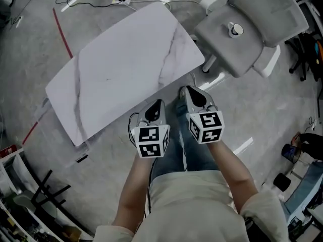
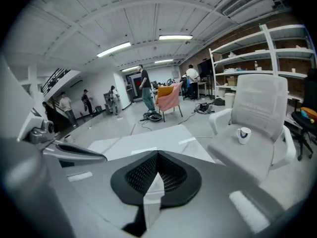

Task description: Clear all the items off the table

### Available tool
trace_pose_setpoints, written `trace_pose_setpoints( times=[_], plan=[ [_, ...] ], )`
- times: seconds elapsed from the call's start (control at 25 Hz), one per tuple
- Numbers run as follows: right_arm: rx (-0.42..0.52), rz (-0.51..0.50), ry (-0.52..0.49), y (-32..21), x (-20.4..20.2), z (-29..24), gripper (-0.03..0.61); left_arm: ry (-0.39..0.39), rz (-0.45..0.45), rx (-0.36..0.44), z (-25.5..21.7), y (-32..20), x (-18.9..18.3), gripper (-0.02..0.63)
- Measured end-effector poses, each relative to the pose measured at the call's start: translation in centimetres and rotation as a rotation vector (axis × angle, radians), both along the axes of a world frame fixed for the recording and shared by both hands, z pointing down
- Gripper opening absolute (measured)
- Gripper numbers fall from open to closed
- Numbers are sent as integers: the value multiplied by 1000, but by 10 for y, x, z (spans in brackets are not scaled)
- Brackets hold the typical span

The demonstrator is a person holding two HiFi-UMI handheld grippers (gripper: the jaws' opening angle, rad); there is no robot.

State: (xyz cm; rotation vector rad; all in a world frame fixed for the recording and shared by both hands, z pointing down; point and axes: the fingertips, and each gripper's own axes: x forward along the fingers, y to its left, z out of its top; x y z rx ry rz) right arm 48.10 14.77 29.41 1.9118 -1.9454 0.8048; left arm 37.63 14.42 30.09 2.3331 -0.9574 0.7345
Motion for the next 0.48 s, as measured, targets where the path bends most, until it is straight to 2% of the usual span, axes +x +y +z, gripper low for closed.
trace_pose_setpoints(
  times=[0.2, 0.48],
  plan=[
    [-9, -134, -2, 24, -60, -34, -2, 7, -65, 48, -39, 22, -44, 9],
    [7, -246, -6, 64, -116, -85, -2, -13, -116, 90, -84, 60, -89, 9]
  ],
)
